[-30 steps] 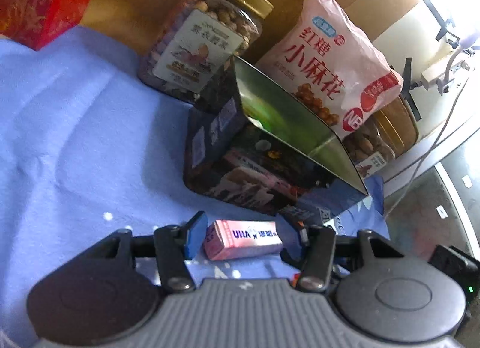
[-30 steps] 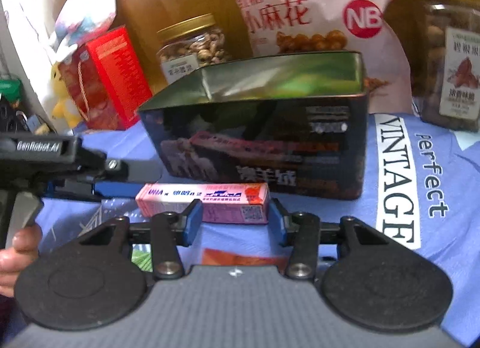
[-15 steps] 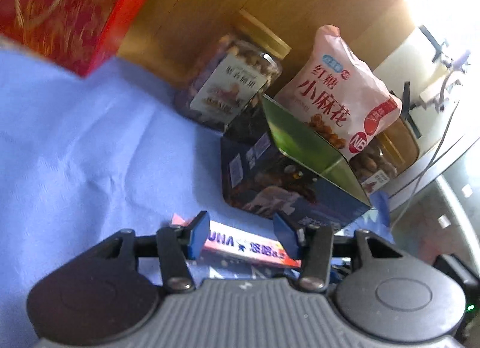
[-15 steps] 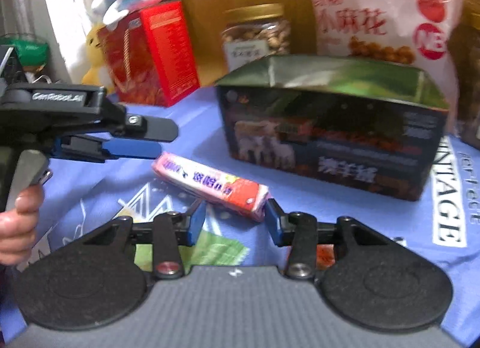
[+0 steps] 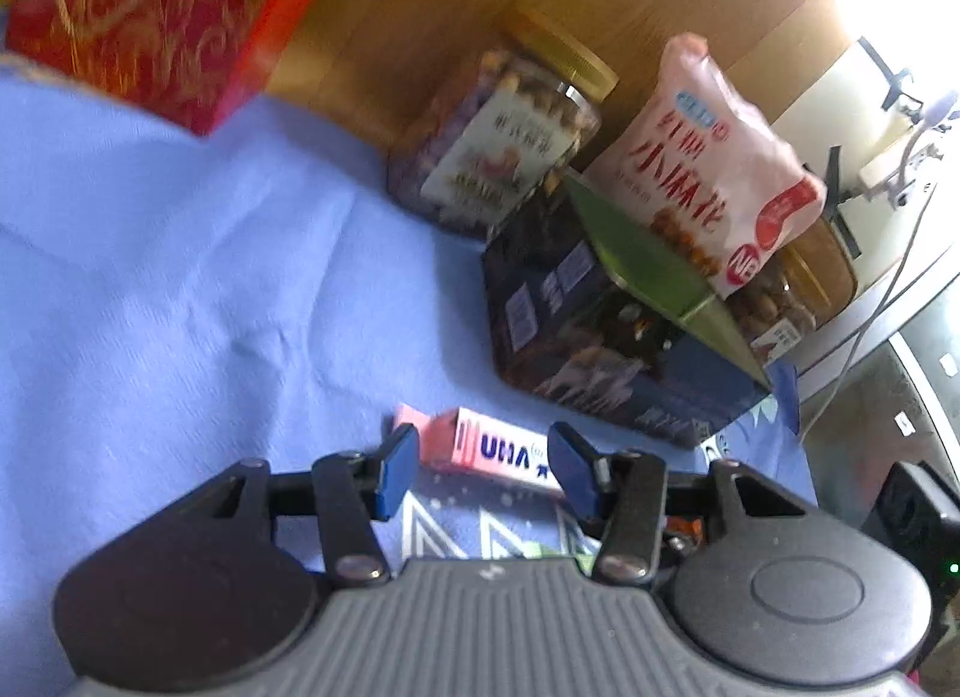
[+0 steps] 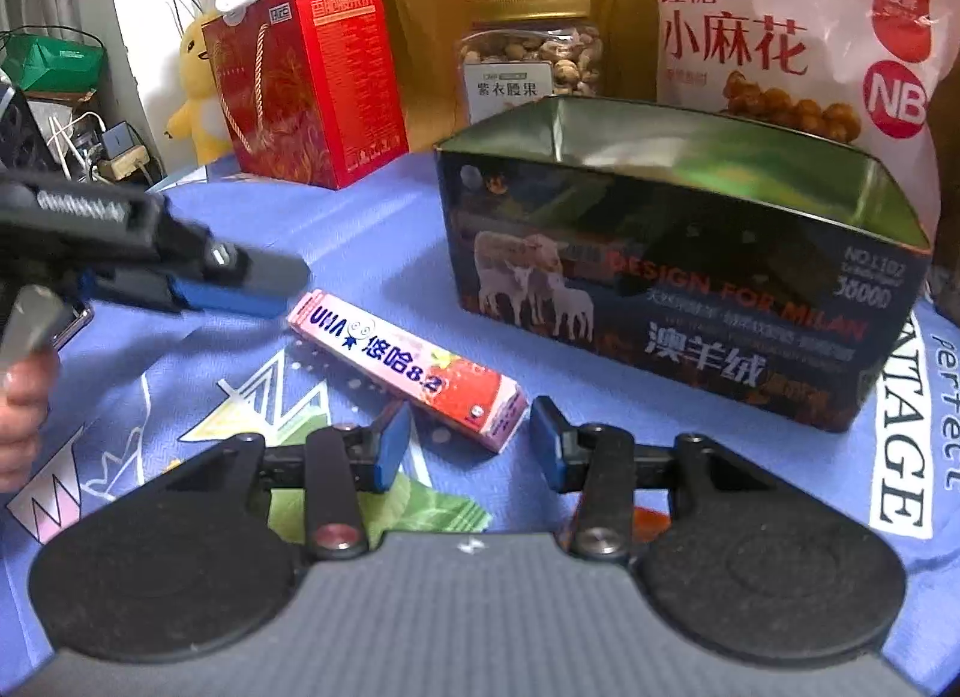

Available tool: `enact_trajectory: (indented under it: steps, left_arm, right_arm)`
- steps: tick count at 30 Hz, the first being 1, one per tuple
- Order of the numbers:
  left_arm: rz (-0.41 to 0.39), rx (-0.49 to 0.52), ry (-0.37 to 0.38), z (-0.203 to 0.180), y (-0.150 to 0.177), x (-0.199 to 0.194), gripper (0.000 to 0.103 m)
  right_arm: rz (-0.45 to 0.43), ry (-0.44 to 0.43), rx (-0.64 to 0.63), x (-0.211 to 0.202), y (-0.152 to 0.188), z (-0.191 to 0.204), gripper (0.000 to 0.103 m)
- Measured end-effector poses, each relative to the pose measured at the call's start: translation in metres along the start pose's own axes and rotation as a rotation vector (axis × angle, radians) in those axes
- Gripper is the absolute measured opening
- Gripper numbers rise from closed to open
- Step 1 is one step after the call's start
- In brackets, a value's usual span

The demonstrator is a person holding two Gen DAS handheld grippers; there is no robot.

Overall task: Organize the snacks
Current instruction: 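Carry the pink candy box into the tin box and release it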

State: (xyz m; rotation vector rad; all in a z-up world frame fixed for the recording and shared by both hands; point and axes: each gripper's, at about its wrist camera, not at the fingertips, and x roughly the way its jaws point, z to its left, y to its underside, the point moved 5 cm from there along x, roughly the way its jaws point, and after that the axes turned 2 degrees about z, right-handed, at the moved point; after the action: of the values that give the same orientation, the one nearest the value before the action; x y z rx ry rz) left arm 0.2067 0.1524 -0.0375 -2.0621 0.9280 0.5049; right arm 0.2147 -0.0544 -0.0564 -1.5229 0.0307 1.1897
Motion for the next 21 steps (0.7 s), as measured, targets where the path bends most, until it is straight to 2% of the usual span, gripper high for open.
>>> enact_trajectory:
  steps: [2,5,8,15,21]
  left_arm:
    - [0.011,-0.01,0.013,-0.001,0.001,0.006,0.046]
    - [-0.004,0.019,-0.014,-0.008,0.0,0.003,0.042]
    - [-0.027,0.028,0.01,-0.017,-0.005,-0.008,0.042]
    - [-0.129,0.142,0.054,-0.067,-0.034,-0.037,0.042]
    - [-0.152,0.244,0.08,-0.115,-0.07,-0.014,0.042]
  right_arm:
    - [0.0,-0.001,-0.001,0.001,-0.001,0.0,0.049]
    - [-0.003,0.021,-0.008,0.0,-0.002,-0.001,0.042]
    - [-0.024,0.023,0.013,-0.008,-0.004,-0.004,0.039]
    - [-0.175,0.07,-0.026,-0.049,-0.031,-0.004,0.039]
    - [-0.253,0.156,-0.011,-0.067,-0.057,-0.039,0.039]
